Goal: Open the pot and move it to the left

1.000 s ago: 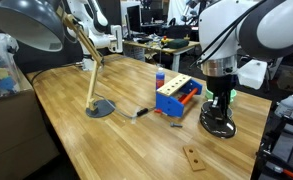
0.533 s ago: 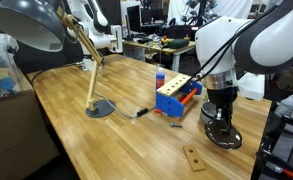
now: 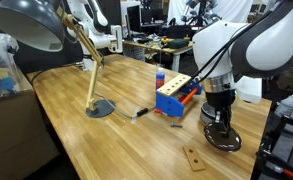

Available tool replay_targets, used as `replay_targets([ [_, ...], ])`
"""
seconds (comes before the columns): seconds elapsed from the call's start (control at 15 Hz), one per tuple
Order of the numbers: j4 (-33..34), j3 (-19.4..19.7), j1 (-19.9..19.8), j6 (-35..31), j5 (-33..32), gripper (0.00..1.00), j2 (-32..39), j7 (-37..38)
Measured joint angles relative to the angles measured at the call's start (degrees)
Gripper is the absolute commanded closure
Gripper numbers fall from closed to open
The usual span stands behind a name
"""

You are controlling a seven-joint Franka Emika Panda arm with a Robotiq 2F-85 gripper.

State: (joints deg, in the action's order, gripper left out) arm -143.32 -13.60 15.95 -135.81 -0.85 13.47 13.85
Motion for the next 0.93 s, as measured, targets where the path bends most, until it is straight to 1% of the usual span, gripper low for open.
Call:
replay_targets([
  [0.07, 0.23, 0.00, 0.15, 0.00, -0.52, 0.77, 0.44, 0.02],
  [0.13, 0.45, 0.01, 0.31, 0.00, -1.27, 0.46, 0.88, 0.16],
  [0.33, 1.18, 0.15, 0.60, 0.00, -3.35, 0.29, 1.67, 1.19],
  [0.53, 2.11, 0.59, 0.64, 0.01, -3.70, 0.07, 1.90, 1.66],
  [0.6, 2.42, 0.77, 0.64, 0.03, -3.70, 0.26, 1.87, 1.69],
  [0.73, 2.89, 1.10, 0.64, 0.29, -3.69, 0.11, 1.70, 2.19],
  [0.8, 2.99, 1.14, 0.64, 0.46, -3.69, 0.07, 1.68, 2.34],
  [0.93, 3.00, 1.14, 0.64, 0.63, -3.68, 0.07, 1.68, 2.43],
])
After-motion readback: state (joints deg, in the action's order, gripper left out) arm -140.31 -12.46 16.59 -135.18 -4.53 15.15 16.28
